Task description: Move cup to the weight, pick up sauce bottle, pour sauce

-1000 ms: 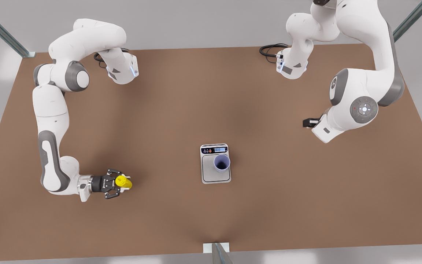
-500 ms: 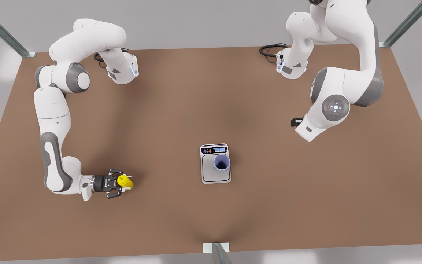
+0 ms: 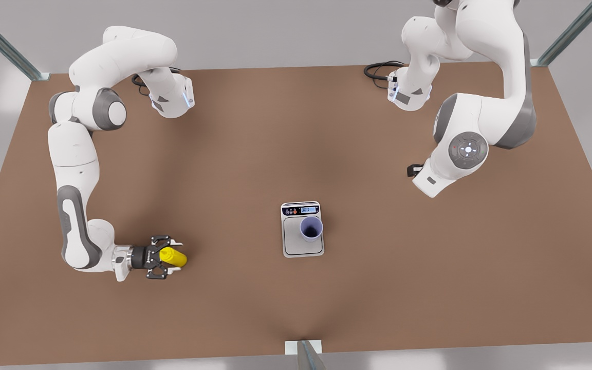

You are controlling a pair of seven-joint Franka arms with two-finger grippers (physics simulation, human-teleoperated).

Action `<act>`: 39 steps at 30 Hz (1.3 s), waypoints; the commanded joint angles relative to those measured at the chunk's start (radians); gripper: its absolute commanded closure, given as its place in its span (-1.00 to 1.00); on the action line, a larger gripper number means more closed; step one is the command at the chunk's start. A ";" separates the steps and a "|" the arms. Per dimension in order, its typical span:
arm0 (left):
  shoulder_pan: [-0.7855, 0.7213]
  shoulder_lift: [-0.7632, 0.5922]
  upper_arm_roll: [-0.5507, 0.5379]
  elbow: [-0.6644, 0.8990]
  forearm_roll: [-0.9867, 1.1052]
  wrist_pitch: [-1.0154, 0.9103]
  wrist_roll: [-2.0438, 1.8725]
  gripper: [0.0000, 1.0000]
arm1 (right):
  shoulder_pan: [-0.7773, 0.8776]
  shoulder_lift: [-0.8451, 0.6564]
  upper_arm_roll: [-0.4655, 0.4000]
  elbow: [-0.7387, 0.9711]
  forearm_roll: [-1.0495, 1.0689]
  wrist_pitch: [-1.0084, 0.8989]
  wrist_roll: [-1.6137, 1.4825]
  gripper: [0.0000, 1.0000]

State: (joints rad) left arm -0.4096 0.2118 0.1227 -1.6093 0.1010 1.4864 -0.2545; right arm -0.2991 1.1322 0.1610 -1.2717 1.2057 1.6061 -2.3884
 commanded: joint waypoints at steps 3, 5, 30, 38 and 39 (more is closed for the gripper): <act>0.000 0.000 0.000 0.000 0.000 0.000 0.000 -1.00 | 0.000 0.000 0.000 0.000 0.000 0.000 0.005 -1.00; -0.002 0.000 -0.001 0.000 0.000 0.000 0.000 -1.00 | 0.000 0.000 0.000 0.000 0.000 0.000 0.005 -1.00; -0.003 0.000 -0.005 0.000 0.000 0.000 -0.012 -1.00 | -0.011 0.000 -0.006 -0.002 -0.003 0.006 0.012 -1.00; -0.003 0.000 -0.006 0.000 -0.001 0.000 -0.014 -1.00 | -0.044 -0.003 -0.009 0.000 -0.023 -0.003 0.011 -1.00; -0.003 0.000 -0.006 0.000 -0.001 0.000 -0.014 -1.00 | -0.049 -0.003 -0.008 0.000 -0.026 -0.005 0.012 -1.00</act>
State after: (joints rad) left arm -0.4127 0.2118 0.1165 -1.6092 0.1000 1.4873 -0.2684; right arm -0.3510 1.1291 0.1524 -1.2717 1.1741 1.6015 -2.3762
